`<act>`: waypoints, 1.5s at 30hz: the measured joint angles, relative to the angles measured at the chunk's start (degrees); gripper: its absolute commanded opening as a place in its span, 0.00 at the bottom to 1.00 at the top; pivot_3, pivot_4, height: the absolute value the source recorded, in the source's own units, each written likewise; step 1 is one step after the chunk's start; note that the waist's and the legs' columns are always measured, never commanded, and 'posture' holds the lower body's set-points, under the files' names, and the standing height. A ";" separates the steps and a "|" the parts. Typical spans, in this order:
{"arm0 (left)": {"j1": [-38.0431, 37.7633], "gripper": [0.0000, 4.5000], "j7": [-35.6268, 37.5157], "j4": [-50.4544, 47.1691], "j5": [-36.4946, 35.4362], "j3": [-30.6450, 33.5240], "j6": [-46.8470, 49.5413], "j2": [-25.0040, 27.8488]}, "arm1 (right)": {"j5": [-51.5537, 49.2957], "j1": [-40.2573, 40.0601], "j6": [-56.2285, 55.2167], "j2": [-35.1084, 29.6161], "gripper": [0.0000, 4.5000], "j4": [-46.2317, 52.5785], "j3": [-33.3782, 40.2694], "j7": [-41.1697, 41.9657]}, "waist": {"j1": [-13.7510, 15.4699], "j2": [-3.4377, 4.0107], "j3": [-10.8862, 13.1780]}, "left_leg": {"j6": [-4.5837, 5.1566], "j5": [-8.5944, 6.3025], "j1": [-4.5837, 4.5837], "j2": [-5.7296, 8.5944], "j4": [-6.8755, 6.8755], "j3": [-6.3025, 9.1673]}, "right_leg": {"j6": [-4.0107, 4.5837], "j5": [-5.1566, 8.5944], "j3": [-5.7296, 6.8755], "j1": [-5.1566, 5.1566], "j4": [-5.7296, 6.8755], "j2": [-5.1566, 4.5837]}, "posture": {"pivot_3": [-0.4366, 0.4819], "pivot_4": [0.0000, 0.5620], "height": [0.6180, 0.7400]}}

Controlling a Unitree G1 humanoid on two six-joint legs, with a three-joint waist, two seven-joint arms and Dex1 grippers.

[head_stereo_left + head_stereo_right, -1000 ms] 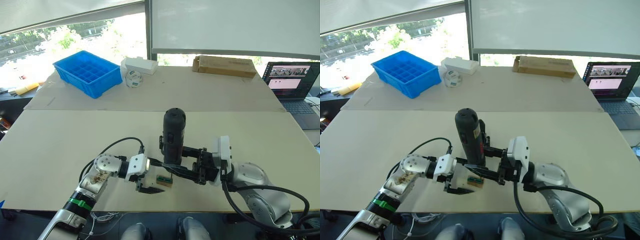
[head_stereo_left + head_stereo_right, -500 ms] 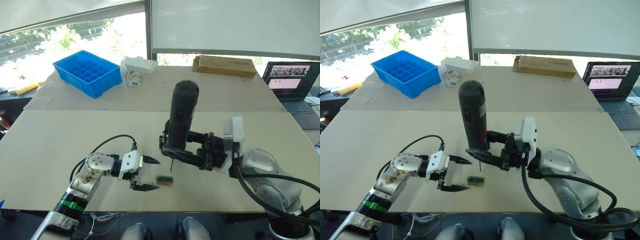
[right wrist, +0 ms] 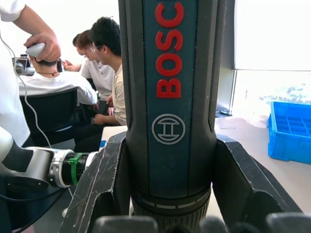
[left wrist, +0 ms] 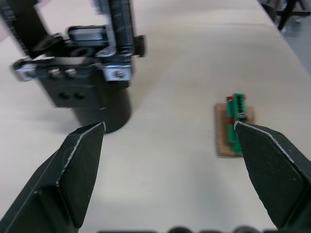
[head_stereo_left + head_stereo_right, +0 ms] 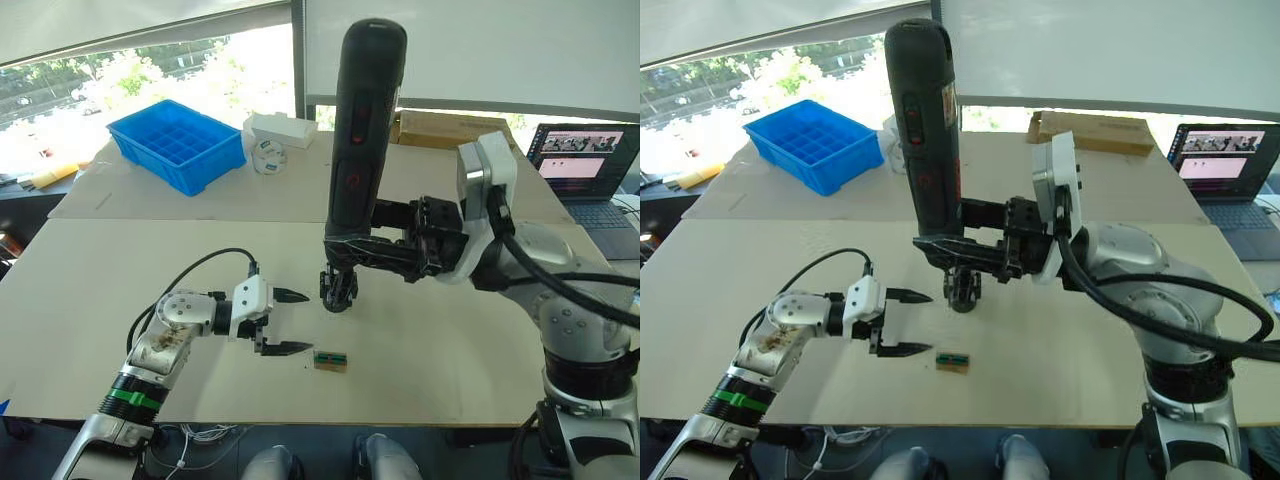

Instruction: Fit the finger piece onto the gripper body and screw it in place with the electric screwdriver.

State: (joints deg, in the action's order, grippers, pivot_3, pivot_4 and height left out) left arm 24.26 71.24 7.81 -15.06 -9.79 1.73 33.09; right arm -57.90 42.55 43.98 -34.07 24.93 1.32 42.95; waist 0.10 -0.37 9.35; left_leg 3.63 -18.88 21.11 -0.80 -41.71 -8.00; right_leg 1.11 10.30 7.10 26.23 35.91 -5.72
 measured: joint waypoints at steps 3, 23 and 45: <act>1.64 1.00 -0.35 2.57 0.00 0.35 -0.12 -0.34 | 0.14 5.22 1.93 0.93 0.43 -4.33 -0.75 0.19 | -0.13 0.00 0.00 | 0.00 0.00 0.00 0.00 0.00 -0.01 | 0.00 0.00 0.00 0.01 0.02 0.01 | 0.48 0.27 0.98; 9.22 1.00 1.12 15.77 3.52 -0.18 -5.71 -4.75 | 13.42 18.31 5.33 6.83 0.43 -19.58 -7.87 0.87 | -0.88 0.00 0.00 | -0.01 0.01 0.13 -0.03 0.01 -0.04 | -0.09 -0.05 0.10 0.02 0.14 0.07 | 0.48 0.27 0.98; 13.71 1.00 1.48 23.23 5.95 -0.39 -9.18 -8.39 | 19.49 14.67 5.15 8.19 0.43 -19.70 -8.27 4.34 | -1.01 -0.01 0.00 | -0.02 0.01 0.13 -0.03 0.01 -0.04 | -0.10 -0.05 0.11 0.02 0.13 0.08 | 0.48 0.27 0.98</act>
State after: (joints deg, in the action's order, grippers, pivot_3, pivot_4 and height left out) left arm 37.97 72.72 31.05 -9.11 -10.18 -7.45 24.70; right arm -38.41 57.22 49.13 -25.88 5.22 -6.95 47.29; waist -0.91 -0.37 9.35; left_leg 3.61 -18.87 21.25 -0.83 -41.70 -8.04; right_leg 1.01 10.25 7.21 26.26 36.04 -5.63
